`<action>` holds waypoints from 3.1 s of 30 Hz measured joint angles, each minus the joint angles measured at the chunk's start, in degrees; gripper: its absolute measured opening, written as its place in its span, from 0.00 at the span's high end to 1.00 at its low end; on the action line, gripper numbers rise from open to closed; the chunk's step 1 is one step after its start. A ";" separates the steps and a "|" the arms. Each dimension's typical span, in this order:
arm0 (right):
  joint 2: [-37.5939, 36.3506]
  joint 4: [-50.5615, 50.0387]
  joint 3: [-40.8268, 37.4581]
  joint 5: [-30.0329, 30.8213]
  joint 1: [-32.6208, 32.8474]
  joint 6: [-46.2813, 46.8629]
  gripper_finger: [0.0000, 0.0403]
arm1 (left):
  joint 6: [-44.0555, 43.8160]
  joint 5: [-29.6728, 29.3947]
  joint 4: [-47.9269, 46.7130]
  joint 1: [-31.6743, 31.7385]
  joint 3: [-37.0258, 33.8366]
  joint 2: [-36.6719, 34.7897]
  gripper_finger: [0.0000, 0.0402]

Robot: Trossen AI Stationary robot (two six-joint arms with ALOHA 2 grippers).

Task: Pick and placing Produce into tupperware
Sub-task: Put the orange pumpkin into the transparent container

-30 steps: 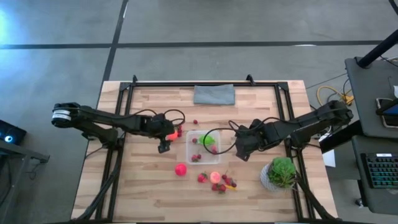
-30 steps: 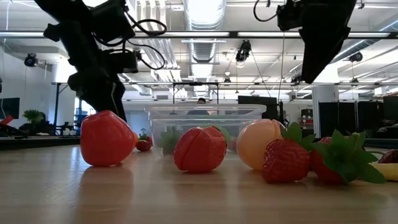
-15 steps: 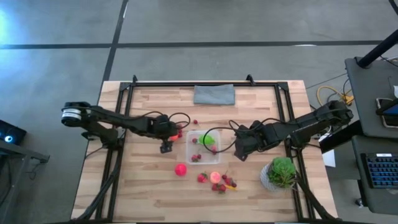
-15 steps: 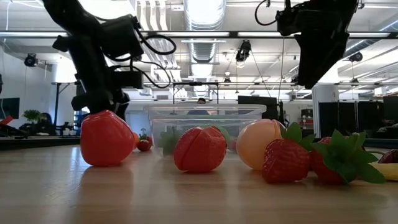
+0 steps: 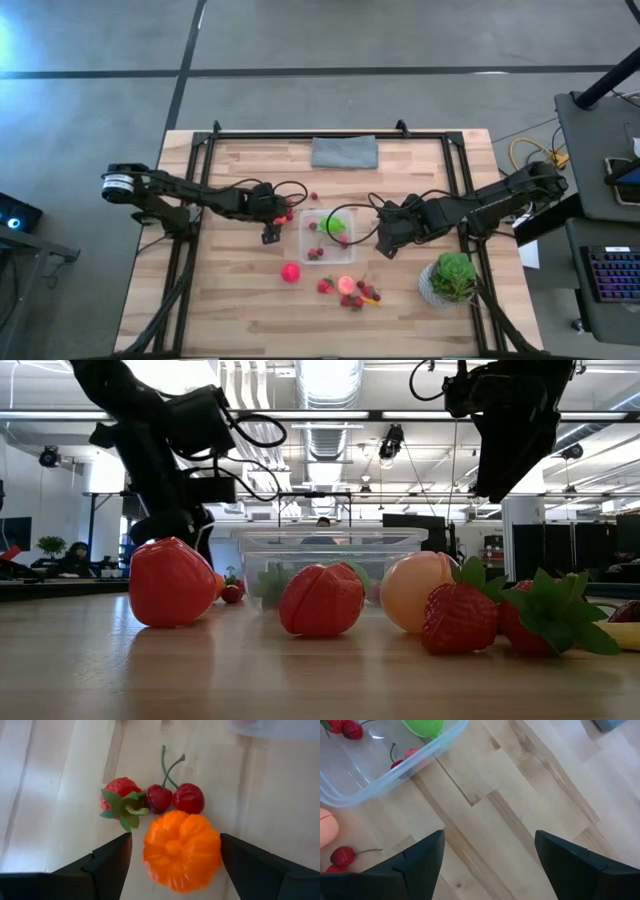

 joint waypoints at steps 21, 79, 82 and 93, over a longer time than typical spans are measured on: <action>0.04 0.02 0.00 0.02 0.00 0.20 0.25 | 1.58 1.87 0.88 1.15 -0.15 2.59 0.30; 0.04 0.07 0.00 -1.85 0.02 -3.63 0.28 | 0.88 0.07 -21.35 -0.93 12.14 0.82 0.47; 0.04 0.08 -0.04 -1.75 0.02 -3.08 0.27 | -3.78 0.72 -23.03 -2.28 12.12 0.00 0.47; 0.04 0.09 -0.07 -1.49 0.02 -3.02 0.27 | -20.06 -2.81 -24.84 -3.08 14.04 -0.84 0.47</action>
